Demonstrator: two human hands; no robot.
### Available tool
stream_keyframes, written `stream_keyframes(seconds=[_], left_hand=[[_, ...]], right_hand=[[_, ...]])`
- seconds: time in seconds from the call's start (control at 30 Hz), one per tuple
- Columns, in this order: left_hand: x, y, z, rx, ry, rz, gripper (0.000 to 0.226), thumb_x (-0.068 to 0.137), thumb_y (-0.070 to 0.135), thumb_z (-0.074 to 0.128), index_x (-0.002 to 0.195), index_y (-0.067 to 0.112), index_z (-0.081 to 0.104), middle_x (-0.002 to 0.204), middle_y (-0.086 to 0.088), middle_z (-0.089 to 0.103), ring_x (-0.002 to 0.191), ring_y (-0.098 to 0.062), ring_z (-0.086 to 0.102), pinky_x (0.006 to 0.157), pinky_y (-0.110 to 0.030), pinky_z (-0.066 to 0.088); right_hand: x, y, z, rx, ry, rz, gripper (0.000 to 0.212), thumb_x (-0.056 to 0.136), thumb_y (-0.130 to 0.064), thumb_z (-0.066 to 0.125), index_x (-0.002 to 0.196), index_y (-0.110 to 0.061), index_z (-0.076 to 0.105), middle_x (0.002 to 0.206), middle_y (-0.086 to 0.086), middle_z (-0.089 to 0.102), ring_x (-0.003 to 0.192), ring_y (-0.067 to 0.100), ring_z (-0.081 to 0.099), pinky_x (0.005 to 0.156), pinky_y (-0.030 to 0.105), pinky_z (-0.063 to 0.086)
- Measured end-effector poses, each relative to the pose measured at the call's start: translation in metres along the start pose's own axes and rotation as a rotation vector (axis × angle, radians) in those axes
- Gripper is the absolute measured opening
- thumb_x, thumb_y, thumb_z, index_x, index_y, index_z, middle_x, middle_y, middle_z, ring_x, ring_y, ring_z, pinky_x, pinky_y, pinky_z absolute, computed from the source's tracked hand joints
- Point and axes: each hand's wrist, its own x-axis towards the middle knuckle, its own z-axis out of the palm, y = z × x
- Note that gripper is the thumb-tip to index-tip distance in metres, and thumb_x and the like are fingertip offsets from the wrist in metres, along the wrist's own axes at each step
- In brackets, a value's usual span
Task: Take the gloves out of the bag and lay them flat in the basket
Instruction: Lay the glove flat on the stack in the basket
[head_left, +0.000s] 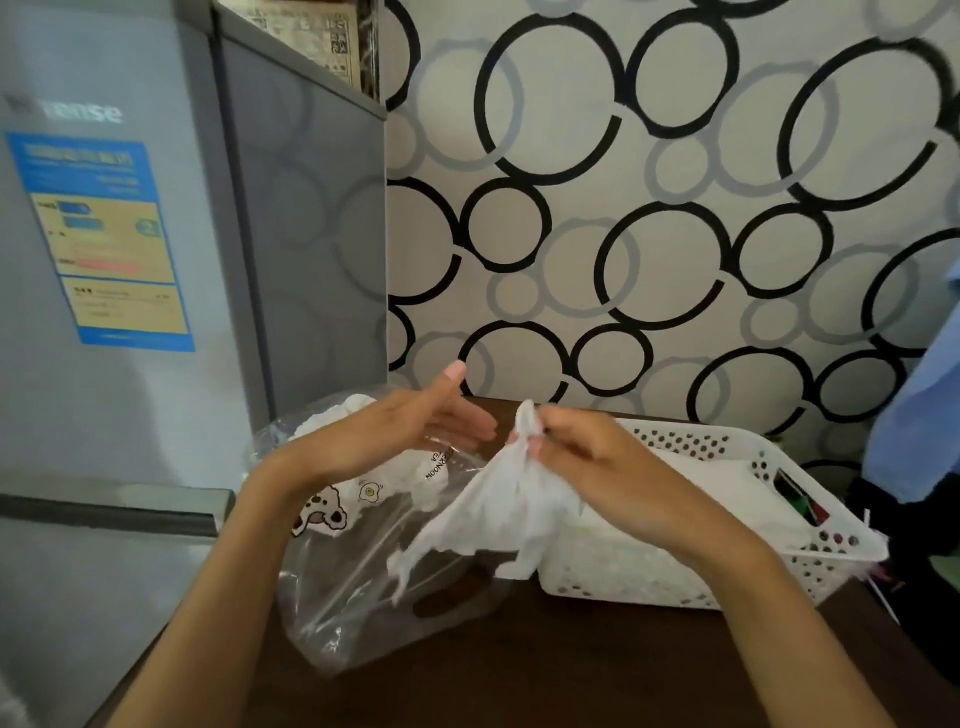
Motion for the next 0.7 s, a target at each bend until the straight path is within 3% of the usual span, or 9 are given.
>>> stream_keyframes(seconds=[0.1, 0.2, 0.3, 0.37, 0.47, 0.6, 0.7], left_hand=[[0.002, 0.005, 0.008, 0.012, -0.130, 0.081, 0.064, 0.078, 0.077, 0.044, 0.121, 0.031, 0.056, 0.117, 0.012, 0.067, 0.112, -0.006, 0.062, 0.101, -0.026, 0.045], [0.006, 0.009, 0.018, 0.094, -0.147, 0.085, 0.051, 0.075, 0.062, 0.064, 0.114, 0.030, 0.061, 0.112, 0.011, 0.069, 0.107, -0.008, 0.065, 0.099, -0.030, 0.048], [0.009, 0.014, 0.025, 0.026, -0.029, 0.093, 0.025, 0.089, 0.037, 0.061, 0.103, 0.018, 0.068, 0.100, 0.006, 0.073, 0.096, -0.009, 0.068, 0.094, -0.029, 0.050], [0.010, 0.014, 0.027, 0.024, 0.055, 0.086, 0.018, 0.094, 0.032, 0.053, 0.098, 0.020, 0.066, 0.093, 0.005, 0.072, 0.091, -0.013, 0.067, 0.089, -0.031, 0.051], [0.011, 0.014, 0.027, 0.026, 0.204, 0.012, 0.020, 0.099, 0.037, 0.043, 0.094, 0.026, 0.059, 0.095, -0.003, 0.066, 0.090, -0.022, 0.062, 0.088, -0.038, 0.047], [0.015, 0.017, 0.031, -0.009, 0.337, -0.021, 0.022, 0.100, 0.037, 0.041, 0.096, 0.023, 0.057, 0.090, -0.013, 0.059, 0.076, -0.019, 0.048, 0.071, -0.033, 0.038], [0.017, 0.019, 0.034, -0.073, 0.353, 0.053, 0.020, 0.097, 0.034, 0.049, 0.097, 0.020, 0.063, 0.089, -0.016, 0.069, 0.071, -0.030, 0.056, 0.071, -0.039, 0.044]], right_hand=[[0.006, 0.008, -0.010, 0.467, 0.182, 0.155, 0.022, 0.100, -0.019, 0.042, 0.099, -0.021, 0.064, 0.101, 0.001, 0.068, 0.097, 0.014, 0.063, 0.081, 0.027, 0.049], [0.008, 0.010, -0.015, 0.832, 0.230, 0.226, 0.017, 0.098, -0.014, 0.044, 0.095, -0.013, 0.061, 0.085, 0.003, 0.060, 0.083, 0.015, 0.059, 0.073, 0.028, 0.048], [0.004, 0.008, -0.018, 1.033, 0.167, 0.199, 0.021, 0.089, -0.030, 0.054, 0.096, -0.011, 0.057, 0.081, 0.004, 0.054, 0.075, 0.014, 0.054, 0.066, 0.027, 0.047], [0.004, 0.013, -0.021, 0.878, 0.201, 0.193, 0.040, 0.073, -0.037, 0.069, 0.100, -0.010, 0.059, 0.091, 0.004, 0.062, 0.083, 0.015, 0.060, 0.071, 0.028, 0.051], [0.007, 0.023, -0.025, 0.404, 0.402, 0.183, 0.021, 0.077, -0.024, 0.074, 0.098, -0.020, 0.070, 0.096, 0.003, 0.072, 0.091, 0.018, 0.066, 0.073, 0.027, 0.052], [0.004, 0.034, -0.042, 0.496, 0.488, 0.183, 0.010, 0.086, -0.021, 0.066, 0.093, -0.019, 0.073, 0.090, 0.001, 0.075, 0.086, 0.016, 0.067, 0.076, 0.027, 0.053], [0.001, 0.038, -0.054, 0.627, 0.484, 0.179, 0.011, 0.085, -0.022, 0.066, 0.091, -0.016, 0.073, 0.086, -0.001, 0.073, 0.080, 0.012, 0.065, 0.071, 0.023, 0.053]])
